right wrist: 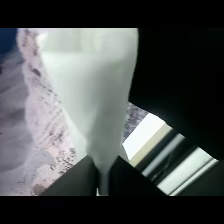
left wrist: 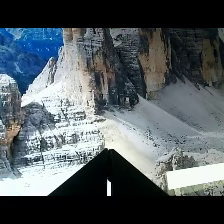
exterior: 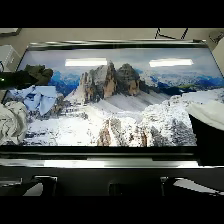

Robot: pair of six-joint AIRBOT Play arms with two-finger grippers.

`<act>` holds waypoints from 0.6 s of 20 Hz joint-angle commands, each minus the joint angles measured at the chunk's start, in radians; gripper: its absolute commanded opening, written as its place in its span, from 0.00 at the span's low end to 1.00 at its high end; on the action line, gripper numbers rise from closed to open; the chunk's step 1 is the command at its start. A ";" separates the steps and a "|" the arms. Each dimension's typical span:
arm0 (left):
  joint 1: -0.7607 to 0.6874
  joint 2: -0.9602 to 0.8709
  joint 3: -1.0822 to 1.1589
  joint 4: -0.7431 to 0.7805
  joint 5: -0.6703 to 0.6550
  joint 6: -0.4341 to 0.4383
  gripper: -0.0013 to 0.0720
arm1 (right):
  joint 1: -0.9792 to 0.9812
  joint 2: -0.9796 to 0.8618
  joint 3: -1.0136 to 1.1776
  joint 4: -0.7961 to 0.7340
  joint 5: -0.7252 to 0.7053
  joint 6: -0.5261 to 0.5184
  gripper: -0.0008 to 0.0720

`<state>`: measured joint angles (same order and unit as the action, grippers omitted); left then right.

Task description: Fold the clothes and pants, and hang the long-sleeved shirts on hangers.

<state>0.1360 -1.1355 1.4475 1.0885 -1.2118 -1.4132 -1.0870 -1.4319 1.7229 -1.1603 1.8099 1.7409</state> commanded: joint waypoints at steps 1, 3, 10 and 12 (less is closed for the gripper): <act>0.000 0.001 0.001 0.000 -0.001 0.000 0.05 | -0.012 0.036 -0.164 -0.248 0.036 -0.016 0.06; 0.000 0.001 0.001 0.000 -0.002 0.000 0.05 | -0.012 0.062 -0.303 -0.294 -0.028 -0.017 0.06; 0.000 0.000 0.001 0.000 -0.003 0.000 0.05 | -0.012 0.081 -0.594 -0.421 -0.233 -0.037 0.69; 0.000 0.001 0.001 -0.002 0.001 0.000 0.05 | -0.012 0.083 -0.556 -0.394 -0.254 -0.093 0.96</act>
<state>0.1360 -1.1355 1.4475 1.0882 -1.2137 -1.4132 -1.0988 -1.3529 1.1805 -1.5341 1.6196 1.6951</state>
